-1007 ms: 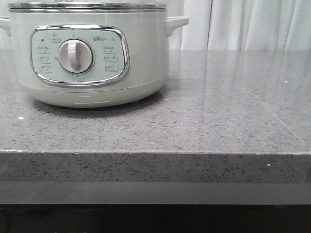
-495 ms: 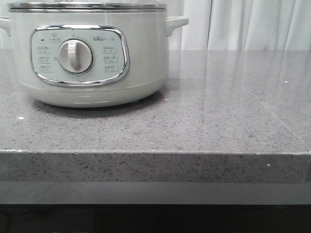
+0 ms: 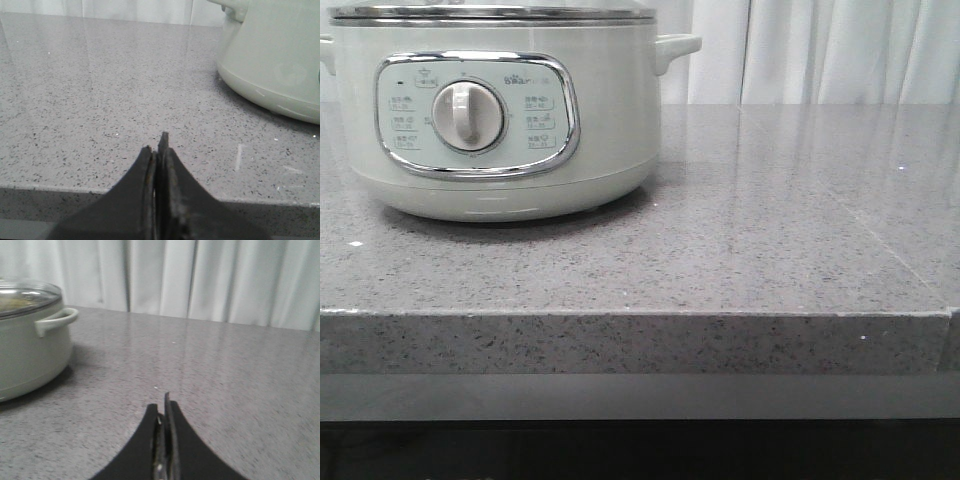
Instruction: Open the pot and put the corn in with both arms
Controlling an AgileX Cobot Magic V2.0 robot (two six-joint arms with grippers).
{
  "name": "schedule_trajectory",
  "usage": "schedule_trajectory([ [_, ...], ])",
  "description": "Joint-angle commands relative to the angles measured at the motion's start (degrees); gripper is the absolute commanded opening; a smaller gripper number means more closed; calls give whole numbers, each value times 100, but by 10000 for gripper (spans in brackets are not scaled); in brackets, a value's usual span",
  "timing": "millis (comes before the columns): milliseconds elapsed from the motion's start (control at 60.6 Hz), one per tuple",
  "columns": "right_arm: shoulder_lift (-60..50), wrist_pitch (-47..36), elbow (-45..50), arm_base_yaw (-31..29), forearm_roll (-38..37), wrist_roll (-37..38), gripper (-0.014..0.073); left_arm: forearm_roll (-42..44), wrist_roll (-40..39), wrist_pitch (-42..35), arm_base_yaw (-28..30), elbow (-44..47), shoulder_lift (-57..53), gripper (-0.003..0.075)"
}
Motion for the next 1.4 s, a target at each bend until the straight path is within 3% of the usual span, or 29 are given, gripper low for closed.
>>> schedule_trajectory([
  [0,-271,-532,277,-231,-318,370,-67,-73,-7,-472,7,-2,-139,-18],
  [297,-1280,-490,1439,-592,-454,662,-67,-73,-7,-472,7,-2,-139,-18],
  [1387,-1401,-236,1427,-592,-456,662,-67,-73,-7,-472,7,-2,-128,-18],
])
